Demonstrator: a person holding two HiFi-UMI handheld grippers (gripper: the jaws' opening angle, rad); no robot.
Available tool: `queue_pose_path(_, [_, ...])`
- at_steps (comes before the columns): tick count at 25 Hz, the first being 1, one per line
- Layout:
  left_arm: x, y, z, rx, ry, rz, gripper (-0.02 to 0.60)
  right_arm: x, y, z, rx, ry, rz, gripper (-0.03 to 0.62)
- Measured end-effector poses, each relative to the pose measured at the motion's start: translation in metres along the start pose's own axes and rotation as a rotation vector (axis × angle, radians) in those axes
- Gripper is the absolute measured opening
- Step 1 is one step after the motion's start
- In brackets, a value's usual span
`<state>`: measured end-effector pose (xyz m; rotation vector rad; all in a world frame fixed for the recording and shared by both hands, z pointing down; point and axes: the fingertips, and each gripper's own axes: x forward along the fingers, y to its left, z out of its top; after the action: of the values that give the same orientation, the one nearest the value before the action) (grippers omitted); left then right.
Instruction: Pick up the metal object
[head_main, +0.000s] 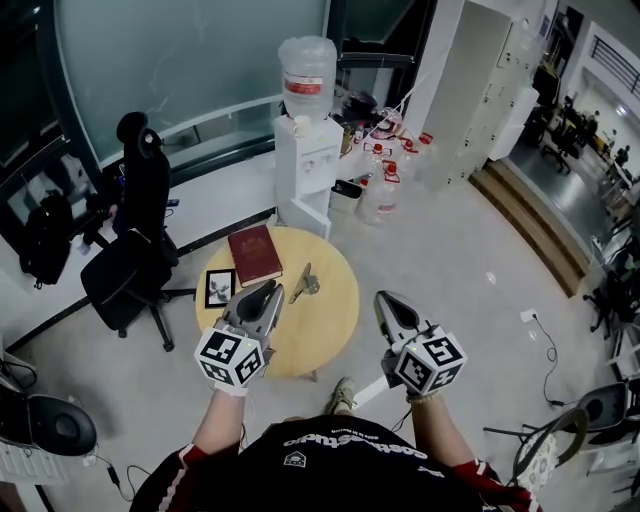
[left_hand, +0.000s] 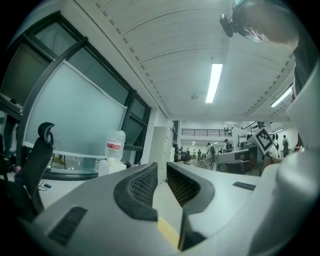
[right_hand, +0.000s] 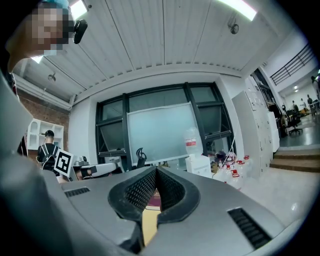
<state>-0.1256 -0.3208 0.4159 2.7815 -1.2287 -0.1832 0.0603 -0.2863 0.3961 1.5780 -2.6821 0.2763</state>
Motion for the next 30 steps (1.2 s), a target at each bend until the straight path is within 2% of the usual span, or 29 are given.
queue_pose_path(2, [0.006, -0.004, 0.001, 0.016, 0.002, -0.009, 0.093, -0.001, -0.005, 0.002, 0.001, -0.003, -0.002, 0.026])
queue_pose_path(6, [0.017, -0.008, -0.006, 0.018, 0.017, -0.022, 0.137, -0.002, -0.010, 0.001, 0.004, -0.007, -0.008, 0.026])
queue_pose_path(13, [0.036, -0.004, -0.032, 0.079, 0.076, -0.014, 0.140, 0.003, -0.025, -0.009, -0.041, 0.023, -0.008, 0.026])
queue_pose_path(18, [0.048, 0.008, -0.057, 0.086, 0.123, -0.008, 0.140, 0.009, -0.036, -0.022, -0.030, 0.042, -0.011, 0.026])
queue_pose_path(26, [0.076, 0.021, -0.110, 0.200, 0.229, 0.008, 0.146, 0.026, -0.069, -0.055, -0.007, 0.099, -0.032, 0.026])
queue_pose_path(30, [0.091, 0.023, -0.132, 0.203, 0.259, 0.019, 0.146, 0.032, -0.085, -0.068, 0.008, 0.115, -0.042, 0.026])
